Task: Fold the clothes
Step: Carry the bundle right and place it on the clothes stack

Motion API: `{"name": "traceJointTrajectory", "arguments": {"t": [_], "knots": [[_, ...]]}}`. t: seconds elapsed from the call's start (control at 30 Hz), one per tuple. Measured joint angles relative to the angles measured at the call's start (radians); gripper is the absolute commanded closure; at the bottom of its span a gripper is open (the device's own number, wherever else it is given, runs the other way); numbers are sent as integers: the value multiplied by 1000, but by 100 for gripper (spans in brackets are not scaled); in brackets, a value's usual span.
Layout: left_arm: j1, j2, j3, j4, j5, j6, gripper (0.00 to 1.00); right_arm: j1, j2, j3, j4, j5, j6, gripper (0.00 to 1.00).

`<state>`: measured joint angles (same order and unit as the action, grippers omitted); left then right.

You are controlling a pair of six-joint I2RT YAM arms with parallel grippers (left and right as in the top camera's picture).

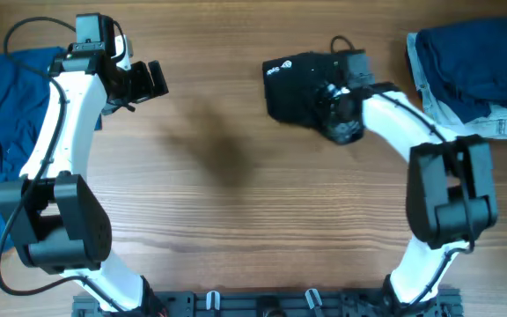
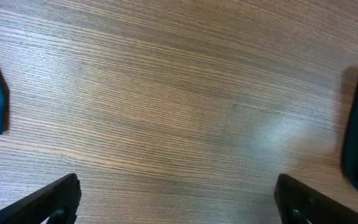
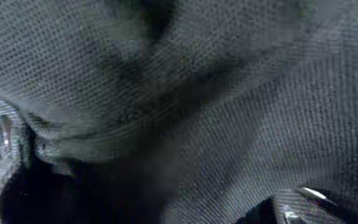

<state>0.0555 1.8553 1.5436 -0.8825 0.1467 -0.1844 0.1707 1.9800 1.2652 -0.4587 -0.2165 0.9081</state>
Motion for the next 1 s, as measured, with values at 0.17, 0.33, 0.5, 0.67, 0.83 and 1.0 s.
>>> {"name": "traceJointTrajectory", "arguments": {"t": [0.17, 0.33, 0.5, 0.67, 0.83, 1.0], "knots": [[0, 0, 0, 0, 0, 0, 0, -101, -2, 3, -7, 49, -264, 0], [0, 0, 0, 0, 0, 0, 0, -102, -173, 27, -139, 8, -248, 0], [0, 0, 0, 0, 0, 0, 0, -101, -333, 50, -303, 41, 49, 0], [0, 0, 0, 0, -1, 0, 0, -101, -209, -92, -113, 71, 240, 4], [0, 1, 0, 0, -3, 0, 0, -101, -123, -106, -43, 72, 246, 8], [0, 1, 0, 1, -3, 0, 0, -91, -31, -99, 199, 72, 209, 14]]}}
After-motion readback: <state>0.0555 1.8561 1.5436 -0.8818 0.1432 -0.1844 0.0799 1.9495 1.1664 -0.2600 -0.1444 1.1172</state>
